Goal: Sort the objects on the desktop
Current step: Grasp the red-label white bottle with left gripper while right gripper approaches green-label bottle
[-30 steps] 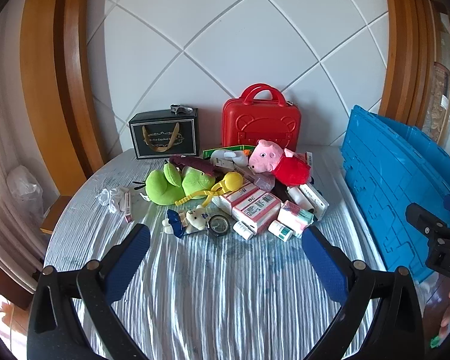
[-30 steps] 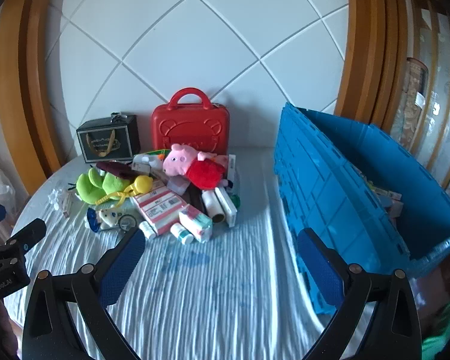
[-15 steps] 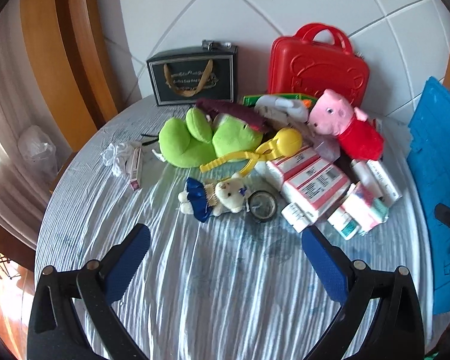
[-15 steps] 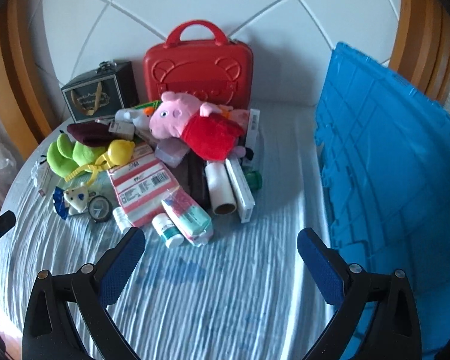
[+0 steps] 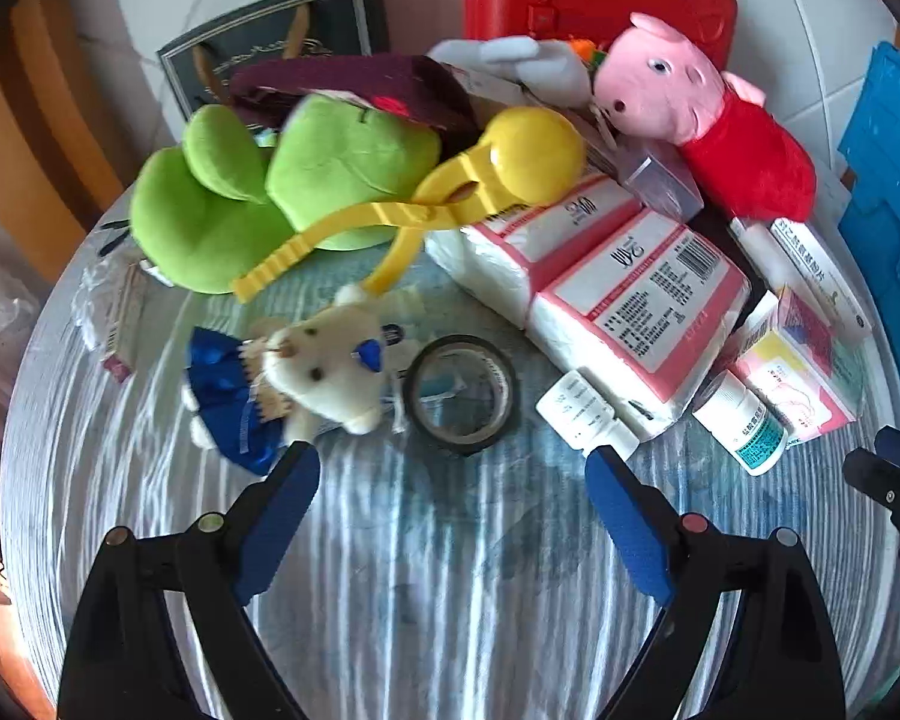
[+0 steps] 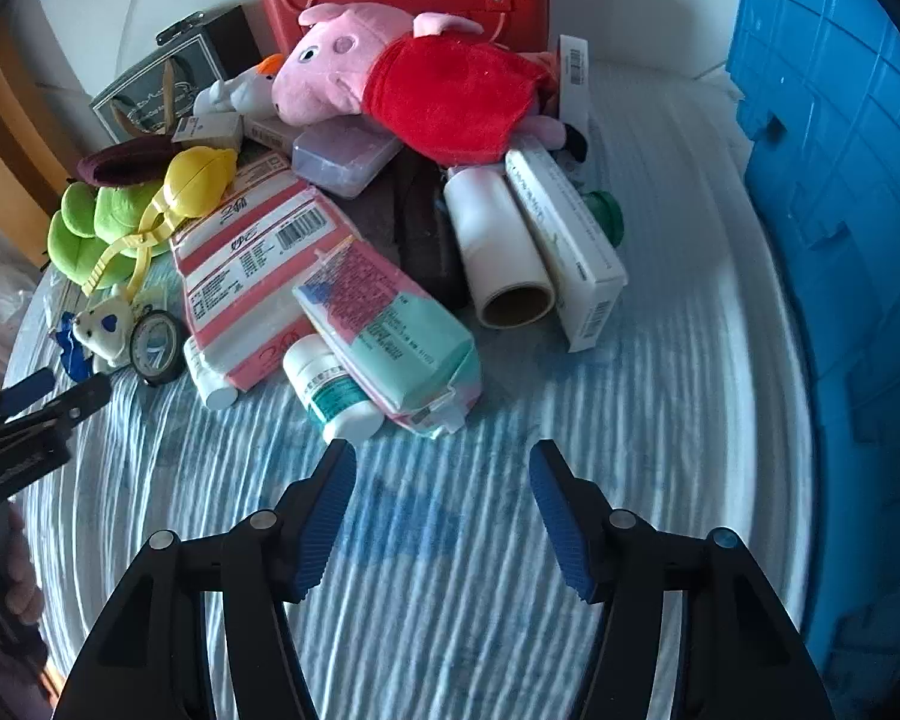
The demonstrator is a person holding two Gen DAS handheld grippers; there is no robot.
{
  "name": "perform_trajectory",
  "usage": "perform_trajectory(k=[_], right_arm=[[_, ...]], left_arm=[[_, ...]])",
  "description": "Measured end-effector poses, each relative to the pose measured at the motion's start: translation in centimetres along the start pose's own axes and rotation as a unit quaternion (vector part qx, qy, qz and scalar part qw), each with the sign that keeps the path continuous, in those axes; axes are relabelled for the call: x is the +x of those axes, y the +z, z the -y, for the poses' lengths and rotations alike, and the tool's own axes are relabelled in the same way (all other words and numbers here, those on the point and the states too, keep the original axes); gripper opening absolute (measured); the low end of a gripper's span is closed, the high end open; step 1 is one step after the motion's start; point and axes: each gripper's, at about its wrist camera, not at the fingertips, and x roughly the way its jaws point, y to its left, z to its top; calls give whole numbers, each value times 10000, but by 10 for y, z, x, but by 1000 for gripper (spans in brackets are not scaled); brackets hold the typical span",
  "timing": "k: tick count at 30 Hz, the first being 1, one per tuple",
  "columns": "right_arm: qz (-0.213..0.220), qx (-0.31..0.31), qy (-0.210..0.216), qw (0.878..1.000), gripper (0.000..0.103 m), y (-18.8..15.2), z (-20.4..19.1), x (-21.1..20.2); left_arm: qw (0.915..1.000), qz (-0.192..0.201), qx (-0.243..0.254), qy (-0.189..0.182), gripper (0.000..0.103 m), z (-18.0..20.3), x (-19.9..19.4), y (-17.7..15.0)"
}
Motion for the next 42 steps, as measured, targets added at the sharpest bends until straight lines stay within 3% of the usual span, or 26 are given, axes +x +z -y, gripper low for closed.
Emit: perform_trajectory(k=[3, 7, 11, 13, 16, 19, 22, 25, 26, 27, 30, 33, 40, 42], right_arm=[[-32, -59, 57, 10000, 60, 0, -7, 10], [-65, -85, 63, 9999, 55, 2, -11, 20], [-109, -38, 120, 9999, 55, 2, -7, 26], [-147, -70, 258, 9995, 55, 2, -11, 29], [-159, -206, 373, 9990, 55, 4, -20, 35], [-128, -247, 406, 9988, 56, 9, -27, 43], [-75, -219, 274, 9994, 70, 15, -26, 52], [-120, -257, 219, 9994, 72, 18, -23, 63], [-178, -304, 248, 9991, 65, 17, -24, 67], [-240, -329, 406, 9983, 46, 16, -24, 69], [-240, -504, 405, 9976, 40, 10, -30, 69], [-313, -513, 522, 9968, 40, 5, -29, 64], [-493, -751, 571, 9943, 40, -18, -31, 55], [-448, -786, 592, 9941, 46, -18, -33, 55]], left_arm=[[9993, -158, -8, -329, 87, 17, 15, 5], [9987, -214, 27, -471, 87, 41, 29, 7], [9991, -181, 251, -279, 85, 59, 40, 6], [9992, -33, 400, -46, 69, 59, 38, 2], [9995, -30, 300, -106, 51, 44, 30, 1], [9997, -140, 125, -146, 50, 29, 26, -3], [9997, -183, 117, -89, 51, 24, 22, -8], [9992, -220, -69, -325, 51, 22, 19, -8], [9991, -228, -130, -325, 51, 23, 19, -7], [9990, -239, -147, -346, 51, 26, 19, -4], [9991, -318, -122, -256, 50, 35, 26, 2], [9982, -447, -194, -346, 27, 34, 26, 0], [9975, -467, -250, -466, 27, 24, 0, -24], [9978, -415, -269, -434, 27, 23, -4, -24]])
